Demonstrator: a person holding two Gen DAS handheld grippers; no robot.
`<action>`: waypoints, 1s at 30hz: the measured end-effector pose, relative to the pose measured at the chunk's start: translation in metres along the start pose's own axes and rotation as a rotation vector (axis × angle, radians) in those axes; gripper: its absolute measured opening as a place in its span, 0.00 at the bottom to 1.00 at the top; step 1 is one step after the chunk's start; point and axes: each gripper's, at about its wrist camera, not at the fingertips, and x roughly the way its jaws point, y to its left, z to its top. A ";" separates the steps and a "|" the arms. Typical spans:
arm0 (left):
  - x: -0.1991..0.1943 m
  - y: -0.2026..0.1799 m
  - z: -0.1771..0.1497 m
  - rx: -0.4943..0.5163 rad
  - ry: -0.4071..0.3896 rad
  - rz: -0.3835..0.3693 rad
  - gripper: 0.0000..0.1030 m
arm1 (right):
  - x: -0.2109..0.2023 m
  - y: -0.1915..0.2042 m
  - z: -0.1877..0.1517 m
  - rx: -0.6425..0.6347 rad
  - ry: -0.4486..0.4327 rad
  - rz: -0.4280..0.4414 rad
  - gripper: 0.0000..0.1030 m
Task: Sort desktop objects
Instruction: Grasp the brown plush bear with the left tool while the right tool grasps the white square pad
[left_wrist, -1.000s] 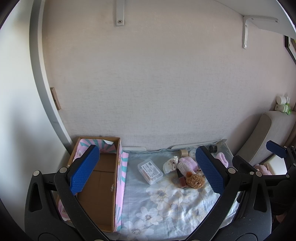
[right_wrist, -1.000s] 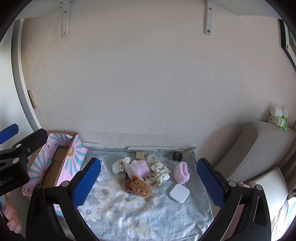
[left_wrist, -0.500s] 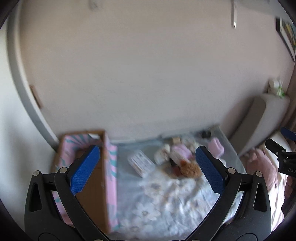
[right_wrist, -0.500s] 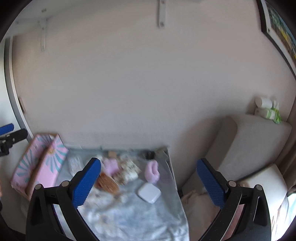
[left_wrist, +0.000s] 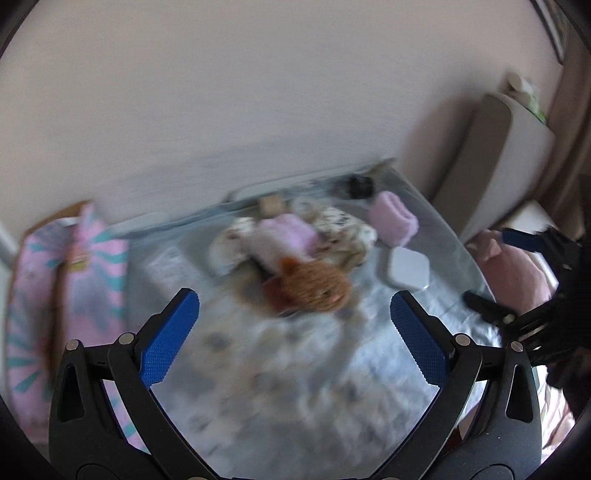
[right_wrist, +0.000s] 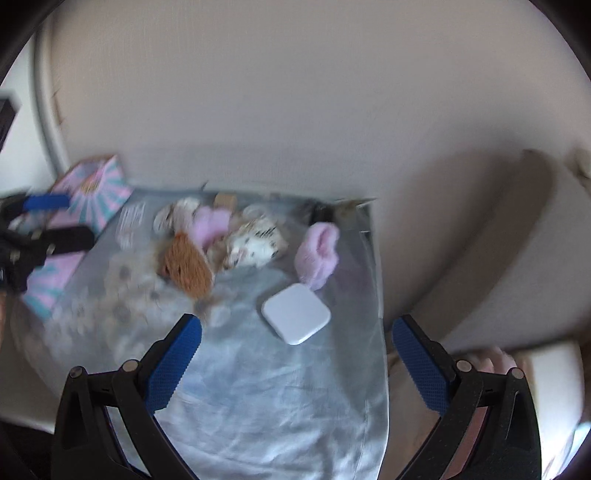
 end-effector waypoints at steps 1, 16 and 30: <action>0.010 -0.002 0.001 0.012 0.009 -0.011 1.00 | 0.007 -0.001 0.000 -0.030 0.003 0.019 1.00; 0.099 0.002 -0.005 -0.023 0.055 0.008 0.95 | 0.083 -0.008 -0.010 -0.259 0.001 0.164 0.94; 0.099 0.008 -0.009 -0.047 0.057 -0.070 0.48 | 0.093 -0.011 -0.012 -0.285 0.014 0.202 0.58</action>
